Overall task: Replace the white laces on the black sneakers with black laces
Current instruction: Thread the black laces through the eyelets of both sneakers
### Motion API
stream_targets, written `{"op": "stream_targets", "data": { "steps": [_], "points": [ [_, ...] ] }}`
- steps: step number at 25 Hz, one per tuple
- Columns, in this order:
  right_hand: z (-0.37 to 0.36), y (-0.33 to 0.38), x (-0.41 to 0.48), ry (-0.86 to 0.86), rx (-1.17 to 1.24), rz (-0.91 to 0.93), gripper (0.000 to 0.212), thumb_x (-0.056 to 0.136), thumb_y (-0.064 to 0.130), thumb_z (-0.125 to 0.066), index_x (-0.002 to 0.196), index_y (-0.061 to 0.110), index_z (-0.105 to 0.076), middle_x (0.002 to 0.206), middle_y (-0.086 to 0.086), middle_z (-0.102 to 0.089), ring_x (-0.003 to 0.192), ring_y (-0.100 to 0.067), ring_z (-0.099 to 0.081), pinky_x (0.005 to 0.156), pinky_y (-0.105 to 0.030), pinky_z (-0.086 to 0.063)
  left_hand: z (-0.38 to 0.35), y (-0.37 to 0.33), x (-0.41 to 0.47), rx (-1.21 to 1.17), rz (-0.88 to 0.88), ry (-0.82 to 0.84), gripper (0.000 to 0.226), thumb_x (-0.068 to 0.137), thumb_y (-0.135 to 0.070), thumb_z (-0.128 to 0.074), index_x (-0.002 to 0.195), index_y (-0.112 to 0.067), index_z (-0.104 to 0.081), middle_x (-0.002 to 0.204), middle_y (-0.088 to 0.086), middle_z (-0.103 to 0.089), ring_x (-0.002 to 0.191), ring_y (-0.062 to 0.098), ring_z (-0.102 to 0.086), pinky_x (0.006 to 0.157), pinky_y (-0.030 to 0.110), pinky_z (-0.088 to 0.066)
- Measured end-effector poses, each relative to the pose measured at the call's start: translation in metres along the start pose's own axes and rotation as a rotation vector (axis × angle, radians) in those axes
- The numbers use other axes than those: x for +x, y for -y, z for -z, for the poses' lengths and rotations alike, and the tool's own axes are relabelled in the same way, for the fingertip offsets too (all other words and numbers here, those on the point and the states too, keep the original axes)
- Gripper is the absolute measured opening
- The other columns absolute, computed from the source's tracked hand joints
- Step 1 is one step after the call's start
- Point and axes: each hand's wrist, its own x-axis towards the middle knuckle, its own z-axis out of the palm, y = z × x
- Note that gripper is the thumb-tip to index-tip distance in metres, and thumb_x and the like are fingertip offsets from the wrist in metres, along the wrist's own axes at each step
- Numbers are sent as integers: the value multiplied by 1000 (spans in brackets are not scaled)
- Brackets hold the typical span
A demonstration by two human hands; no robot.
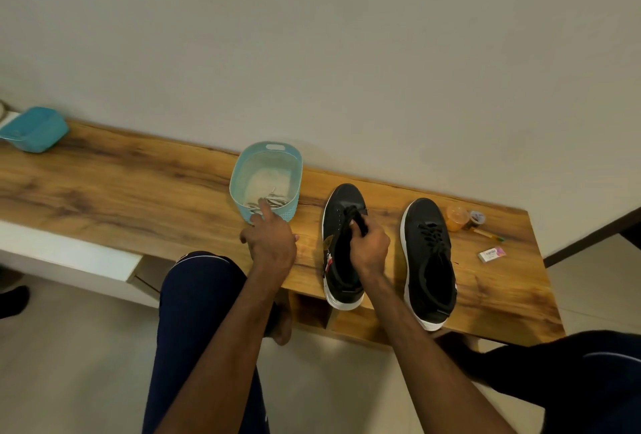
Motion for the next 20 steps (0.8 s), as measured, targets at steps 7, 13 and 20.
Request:
{"op": "stream_targets", "data": {
  "steps": [7, 13, 20],
  "points": [
    [55, 9, 1, 151, 73, 59, 20, 101, 22, -56, 109, 13, -73, 91, 6, -70, 86, -14, -67, 75, -23, -53, 14, -35, -30, -941, -286, 56, 49, 98, -45, -53, 140, -21, -47, 125, 0, -63, 110, 19, -63, 85, 38, -54],
    [111, 14, -6, 389, 117, 182, 17, 97, 16, -63, 110, 12, -72, 83, -3, -77, 68, -18, -73, 75, -35, -60, 19, -66, -43, -1165, -391, 170, 17, 96, -28, -62, 108, -17, -67, 84, 3, -72, 65, 12, -68, 48, 22, -51],
    [138, 0, 13, 227, 505, -111, 17, 96, 9, -61, 109, 0, -69, 91, -12, -76, 63, -13, -67, 64, -22, -56, 22, -81, -41, -1472, -207, 155, 16, 98, -26, -60, 99, -14, -70, 75, -1, -70, 58, 7, -61, 42, 19, -43]
  ]
}}
